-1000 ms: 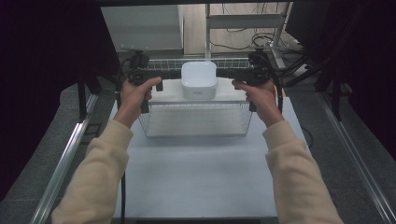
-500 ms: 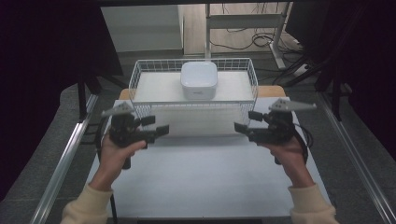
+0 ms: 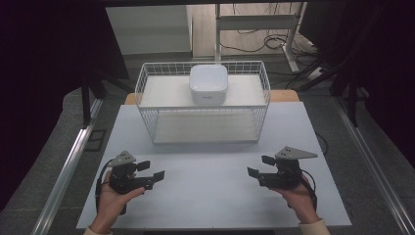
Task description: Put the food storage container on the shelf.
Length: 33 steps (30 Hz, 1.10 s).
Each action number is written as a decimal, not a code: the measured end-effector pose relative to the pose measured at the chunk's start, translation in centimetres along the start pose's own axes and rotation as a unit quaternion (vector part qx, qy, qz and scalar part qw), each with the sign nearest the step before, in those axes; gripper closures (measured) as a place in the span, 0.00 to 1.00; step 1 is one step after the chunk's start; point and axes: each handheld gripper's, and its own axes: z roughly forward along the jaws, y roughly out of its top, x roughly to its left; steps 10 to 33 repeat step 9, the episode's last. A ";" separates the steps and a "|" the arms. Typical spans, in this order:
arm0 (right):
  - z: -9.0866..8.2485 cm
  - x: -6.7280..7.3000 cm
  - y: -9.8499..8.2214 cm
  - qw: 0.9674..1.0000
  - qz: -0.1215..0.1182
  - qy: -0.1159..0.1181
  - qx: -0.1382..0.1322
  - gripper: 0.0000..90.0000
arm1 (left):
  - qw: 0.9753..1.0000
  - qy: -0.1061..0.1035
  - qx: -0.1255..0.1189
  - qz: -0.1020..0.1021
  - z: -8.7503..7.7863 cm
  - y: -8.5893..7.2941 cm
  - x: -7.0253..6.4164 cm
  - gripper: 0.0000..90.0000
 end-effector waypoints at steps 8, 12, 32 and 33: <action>-0.2 -0.3 0.0 1.000 -0.007 -0.017 -0.010 0.25 | 1.000 0.016 -0.006 0.000 0.0 -0.3 0.3 0.27; -0.2 -0.4 -0.1 1.000 -0.005 -0.016 -0.014 0.25 | 1.000 0.020 -0.007 -0.002 0.0 -0.4 0.4 0.27; -0.2 -0.4 -0.1 1.000 -0.005 -0.016 -0.014 0.25 | 1.000 0.020 -0.007 -0.002 0.0 -0.4 0.4 0.27; -0.2 -0.4 -0.1 1.000 -0.005 -0.016 -0.014 0.25 | 1.000 0.020 -0.007 -0.002 0.0 -0.4 0.4 0.27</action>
